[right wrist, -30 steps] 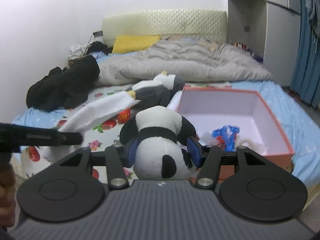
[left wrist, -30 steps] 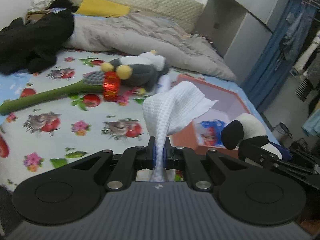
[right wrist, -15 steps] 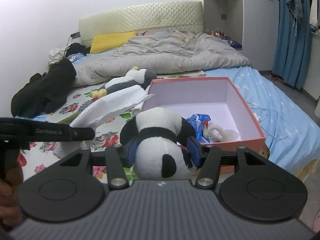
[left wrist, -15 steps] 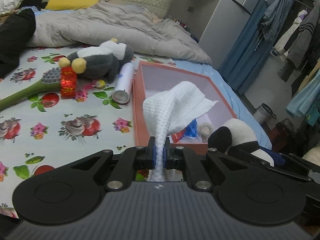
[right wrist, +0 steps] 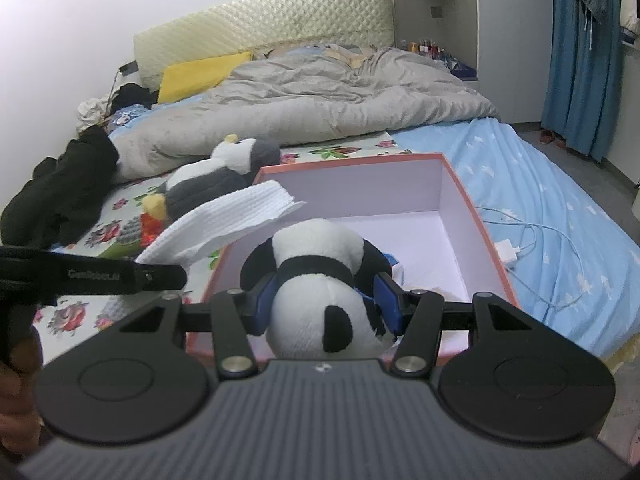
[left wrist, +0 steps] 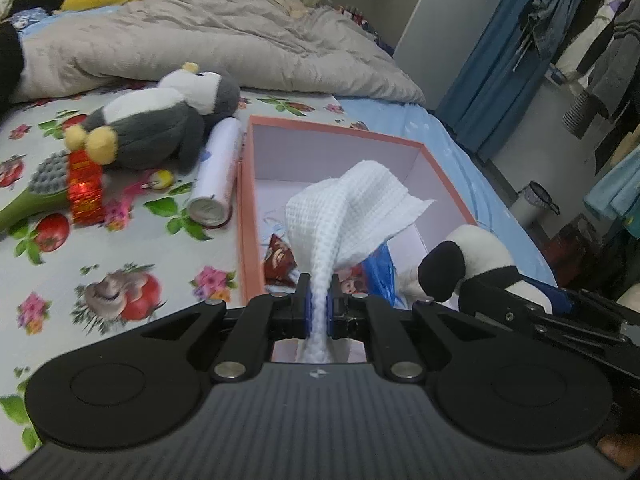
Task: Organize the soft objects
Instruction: 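Carry the towel with the left gripper while the right carries the panda over the pink box, then lower into the pink box and open the left gripper while the right releases the panda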
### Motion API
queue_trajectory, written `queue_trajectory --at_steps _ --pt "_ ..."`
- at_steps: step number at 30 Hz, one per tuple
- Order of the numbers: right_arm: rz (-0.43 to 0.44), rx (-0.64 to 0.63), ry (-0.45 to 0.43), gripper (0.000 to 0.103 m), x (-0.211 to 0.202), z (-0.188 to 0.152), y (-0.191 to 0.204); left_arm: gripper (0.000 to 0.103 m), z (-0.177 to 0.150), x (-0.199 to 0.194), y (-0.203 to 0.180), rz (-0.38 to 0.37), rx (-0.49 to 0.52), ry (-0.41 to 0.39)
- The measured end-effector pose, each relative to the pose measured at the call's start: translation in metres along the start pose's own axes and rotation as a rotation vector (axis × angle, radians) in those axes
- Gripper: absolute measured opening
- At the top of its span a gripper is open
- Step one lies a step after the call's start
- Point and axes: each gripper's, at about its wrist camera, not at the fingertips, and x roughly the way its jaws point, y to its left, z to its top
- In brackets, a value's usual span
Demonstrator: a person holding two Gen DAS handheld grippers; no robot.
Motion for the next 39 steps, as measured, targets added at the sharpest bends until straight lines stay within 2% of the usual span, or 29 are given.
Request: queue_trajectory --at_steps 9,17,18,20,21,22,31,39 --pt "-0.019 0.050 0.044 0.055 0.052 0.021 -0.039 0.009 0.043 0.073 -0.012 -0.015 0.049 0.093" --pt "-0.036 0.086 0.085 0.055 0.098 0.030 -0.070 0.010 0.053 0.123 -0.019 0.016 0.054 0.156" --pt "-0.038 0.085 0.092 0.055 0.102 0.030 -0.073 0.015 0.052 0.126 -0.019 0.023 0.050 0.165" --pt "-0.033 0.088 0.104 0.055 0.108 0.031 -0.077 0.035 0.050 0.130 -0.019 0.024 0.057 0.175" --pt "-0.031 0.089 0.107 0.055 0.110 0.030 -0.078 0.053 0.050 0.131 -0.021 0.030 0.062 0.169" --pt "-0.030 0.088 0.108 0.055 0.111 0.030 -0.079 0.058 0.049 0.129 -0.022 0.036 0.068 0.160" --pt "-0.017 0.105 0.093 0.055 0.097 0.027 -0.077 0.058 0.048 0.102 -0.027 0.037 0.076 0.104" --pt "-0.001 0.100 0.039 0.055 0.057 0.024 -0.061 0.058 0.035 0.047 -0.028 0.023 0.080 0.038"
